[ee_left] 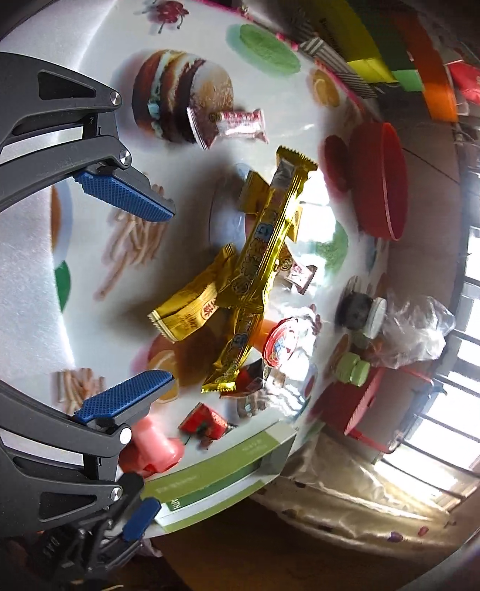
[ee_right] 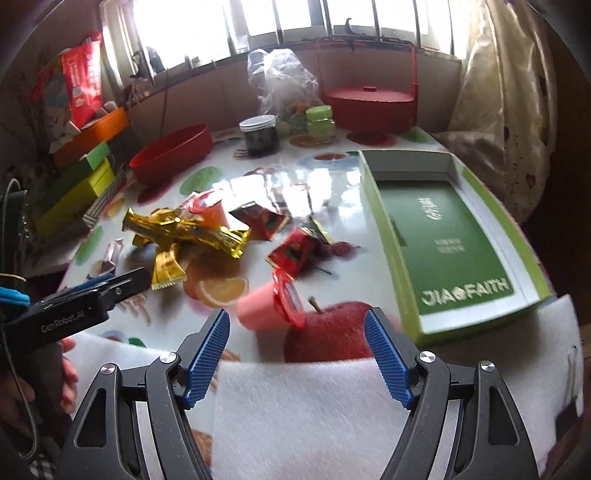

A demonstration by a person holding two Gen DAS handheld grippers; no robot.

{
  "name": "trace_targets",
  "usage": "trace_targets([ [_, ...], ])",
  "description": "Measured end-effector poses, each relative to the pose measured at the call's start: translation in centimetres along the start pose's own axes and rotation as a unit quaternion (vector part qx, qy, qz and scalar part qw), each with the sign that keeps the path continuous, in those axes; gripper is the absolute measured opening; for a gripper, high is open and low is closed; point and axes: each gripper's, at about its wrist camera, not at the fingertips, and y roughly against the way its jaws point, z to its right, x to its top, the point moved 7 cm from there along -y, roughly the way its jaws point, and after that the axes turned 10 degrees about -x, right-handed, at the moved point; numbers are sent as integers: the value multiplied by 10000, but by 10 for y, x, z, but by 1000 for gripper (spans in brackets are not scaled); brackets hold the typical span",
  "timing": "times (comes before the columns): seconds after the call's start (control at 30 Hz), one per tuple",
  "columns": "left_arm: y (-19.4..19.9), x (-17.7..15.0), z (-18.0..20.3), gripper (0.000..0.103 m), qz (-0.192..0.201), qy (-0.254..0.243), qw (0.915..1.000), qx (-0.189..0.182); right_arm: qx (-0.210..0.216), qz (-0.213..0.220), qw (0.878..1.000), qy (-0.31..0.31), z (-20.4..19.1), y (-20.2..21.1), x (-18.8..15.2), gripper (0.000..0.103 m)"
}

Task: Organize snacks
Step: 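Grasp the yellow peanut-crisp packet with the left tool while the right tool grasps the pink jelly cup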

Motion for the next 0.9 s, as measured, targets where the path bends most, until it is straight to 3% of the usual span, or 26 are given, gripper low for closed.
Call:
trace_targets([
  [0.33, -28, 11, -6, 83, -185, 79, 9992, 352, -3, -106, 9992, 398, -24, -33, 6, 76],
  [0.57, -39, 11, -7, 83, -217, 7, 9987, 458, -343, -170, 9953, 891, -31, -48, 2, 76],
  [0.83, -41, 14, -10, 76, -195, -145, 9975, 665, -431, -178, 9931, 1073, -34, -51, -2, 60],
  [0.9, -41, 15, -12, 70, -178, -179, 9970, 732, -383, -183, 9934, 1064, -35, -51, -3, 57],
])
